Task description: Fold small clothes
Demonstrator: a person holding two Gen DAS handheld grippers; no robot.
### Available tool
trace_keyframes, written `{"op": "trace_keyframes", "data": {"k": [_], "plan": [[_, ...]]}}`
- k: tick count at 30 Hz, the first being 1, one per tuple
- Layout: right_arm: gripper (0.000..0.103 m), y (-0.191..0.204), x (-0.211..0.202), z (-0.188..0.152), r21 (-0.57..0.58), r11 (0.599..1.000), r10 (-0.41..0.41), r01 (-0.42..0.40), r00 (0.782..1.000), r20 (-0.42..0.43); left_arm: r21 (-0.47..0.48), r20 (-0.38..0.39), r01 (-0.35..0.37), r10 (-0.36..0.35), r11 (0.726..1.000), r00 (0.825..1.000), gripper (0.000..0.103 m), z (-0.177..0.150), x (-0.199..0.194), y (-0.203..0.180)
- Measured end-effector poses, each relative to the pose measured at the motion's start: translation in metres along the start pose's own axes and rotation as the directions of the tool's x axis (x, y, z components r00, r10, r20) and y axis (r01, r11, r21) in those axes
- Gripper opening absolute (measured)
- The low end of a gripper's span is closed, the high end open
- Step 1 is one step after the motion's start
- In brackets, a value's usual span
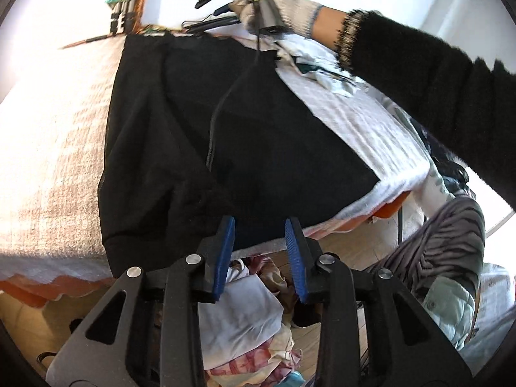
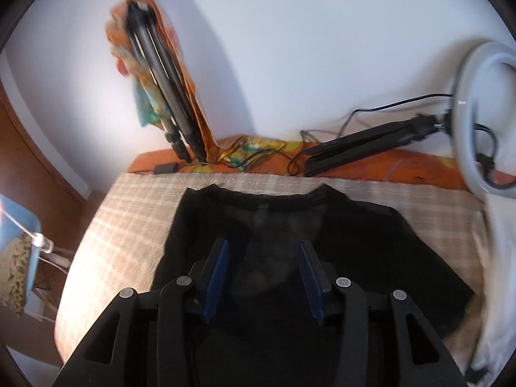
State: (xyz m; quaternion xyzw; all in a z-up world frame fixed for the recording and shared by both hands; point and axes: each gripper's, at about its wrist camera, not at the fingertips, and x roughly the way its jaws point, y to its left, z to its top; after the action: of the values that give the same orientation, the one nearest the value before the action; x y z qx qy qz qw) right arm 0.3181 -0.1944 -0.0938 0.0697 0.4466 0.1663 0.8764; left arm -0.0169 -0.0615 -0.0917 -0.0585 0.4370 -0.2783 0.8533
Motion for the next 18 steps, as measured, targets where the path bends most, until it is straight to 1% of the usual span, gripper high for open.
{"op": "trace_keyframes", "data": {"k": [2, 5, 8, 9, 10, 11, 12, 14, 15, 16, 17, 18], "plan": [[0.046, -0.007, -0.031, -0.010, 0.018, 0.999, 0.041, -0.042, 0.999, 0.020, 0.009, 0.006, 0.017, -0.017, 1.000, 1.000, 0.032, -0.004, -0.006, -0.003], [0.047, -0.010, -0.081, -0.031, 0.009, 0.998, 0.058, -0.059, 0.996, 0.061, 0.034, 0.014, 0.028, -0.028, 0.999, 1.000, 0.032, -0.011, -0.019, -0.004], [0.047, -0.006, -0.125, -0.060, -0.025, 0.997, 0.068, -0.066, 0.995, 0.076, 0.055, 0.036, 0.005, -0.007, 0.998, 0.999, 0.032, -0.019, -0.037, -0.002], [0.047, -0.002, -0.141, -0.075, -0.047, 0.997, 0.071, -0.068, 0.994, 0.080, 0.055, 0.042, -0.006, 0.004, 0.998, 0.999, 0.032, -0.021, -0.043, 0.001], [0.047, 0.001, -0.150, -0.086, -0.061, 0.996, 0.069, -0.065, 0.994, 0.080, 0.048, 0.049, -0.022, 0.020, 0.999, 0.999, 0.032, -0.023, -0.048, 0.006], [0.047, 0.006, -0.161, -0.104, -0.081, 0.995, 0.068, -0.063, 0.995, 0.071, 0.040, 0.053, -0.041, 0.039, 0.998, 0.998, 0.032, -0.024, -0.051, 0.010], [0.047, 0.011, -0.166, -0.116, -0.089, 0.994, 0.070, -0.064, 0.996, 0.061, 0.033, 0.055, -0.066, 0.064, 0.997, 0.996, 0.032, -0.025, -0.054, 0.016], [0.047, 0.023, -0.178, -0.154, -0.098, 0.993, 0.071, -0.068, 0.997, 0.028, 0.028, 0.057, -0.131, 0.129, 0.991, 0.990, 0.032, -0.026, -0.057, 0.028], [0.047, 0.033, -0.181, -0.178, -0.107, 0.991, 0.079, -0.079, 0.997, 0.000, 0.024, 0.056, -0.165, 0.163, 0.986, 0.985, 0.032, -0.026, -0.058, 0.034], [0.047, 0.040, -0.180, -0.194, -0.115, 0.989, 0.088, -0.090, 0.996, -0.023, 0.015, 0.051, -0.196, 0.195, 0.981, 0.980, 0.032, -0.026, -0.057, 0.041], [0.047, 0.051, -0.179, -0.217, -0.125, 0.986, 0.105, -0.112, 0.993, -0.058, 0.007, 0.046, -0.212, 0.212, 0.977, 0.976, 0.032, -0.026, -0.056, 0.046], [0.044, 0.058, -0.177, -0.231, -0.129, 0.983, 0.117, -0.128, 0.989, -0.085, -0.003, 0.042, -0.228, 0.228, 0.974, 0.973, 0.032, -0.027, -0.055, 0.052]]}}
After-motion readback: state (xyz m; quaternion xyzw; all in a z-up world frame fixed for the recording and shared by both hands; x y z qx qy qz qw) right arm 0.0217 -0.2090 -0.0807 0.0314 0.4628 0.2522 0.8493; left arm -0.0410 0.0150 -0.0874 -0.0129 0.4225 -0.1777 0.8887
